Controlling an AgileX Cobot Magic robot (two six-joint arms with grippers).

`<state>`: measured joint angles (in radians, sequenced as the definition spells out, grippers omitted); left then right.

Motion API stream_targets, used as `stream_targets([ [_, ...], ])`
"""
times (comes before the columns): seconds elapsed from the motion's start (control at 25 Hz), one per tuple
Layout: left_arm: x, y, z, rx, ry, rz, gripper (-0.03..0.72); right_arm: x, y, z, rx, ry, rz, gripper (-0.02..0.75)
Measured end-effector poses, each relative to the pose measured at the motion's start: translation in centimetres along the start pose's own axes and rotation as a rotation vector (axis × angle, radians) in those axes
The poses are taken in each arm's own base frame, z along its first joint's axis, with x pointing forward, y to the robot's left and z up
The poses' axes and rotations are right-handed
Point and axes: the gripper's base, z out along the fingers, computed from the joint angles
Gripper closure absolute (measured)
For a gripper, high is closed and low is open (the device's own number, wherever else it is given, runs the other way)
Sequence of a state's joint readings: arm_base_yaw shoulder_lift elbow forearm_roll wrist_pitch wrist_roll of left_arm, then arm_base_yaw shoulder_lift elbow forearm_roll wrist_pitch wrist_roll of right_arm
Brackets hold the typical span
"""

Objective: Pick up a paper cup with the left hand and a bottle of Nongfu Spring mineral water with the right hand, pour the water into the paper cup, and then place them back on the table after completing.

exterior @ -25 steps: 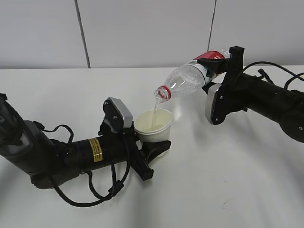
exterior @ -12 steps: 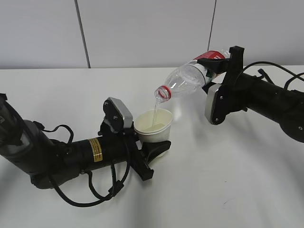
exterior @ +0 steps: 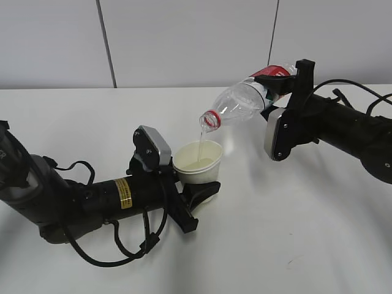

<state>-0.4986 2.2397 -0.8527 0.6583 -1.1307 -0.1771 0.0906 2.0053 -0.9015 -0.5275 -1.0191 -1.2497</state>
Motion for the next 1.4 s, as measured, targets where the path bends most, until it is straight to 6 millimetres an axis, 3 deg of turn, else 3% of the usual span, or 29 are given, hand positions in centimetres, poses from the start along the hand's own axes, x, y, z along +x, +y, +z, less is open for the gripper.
stream_targets([
  [1.4, 0.02, 0.01, 0.00, -0.001, 0.002, 0.000, 0.339, -0.29, 0.22, -0.42, 0.018, -0.012, 0.091, 0.342],
])
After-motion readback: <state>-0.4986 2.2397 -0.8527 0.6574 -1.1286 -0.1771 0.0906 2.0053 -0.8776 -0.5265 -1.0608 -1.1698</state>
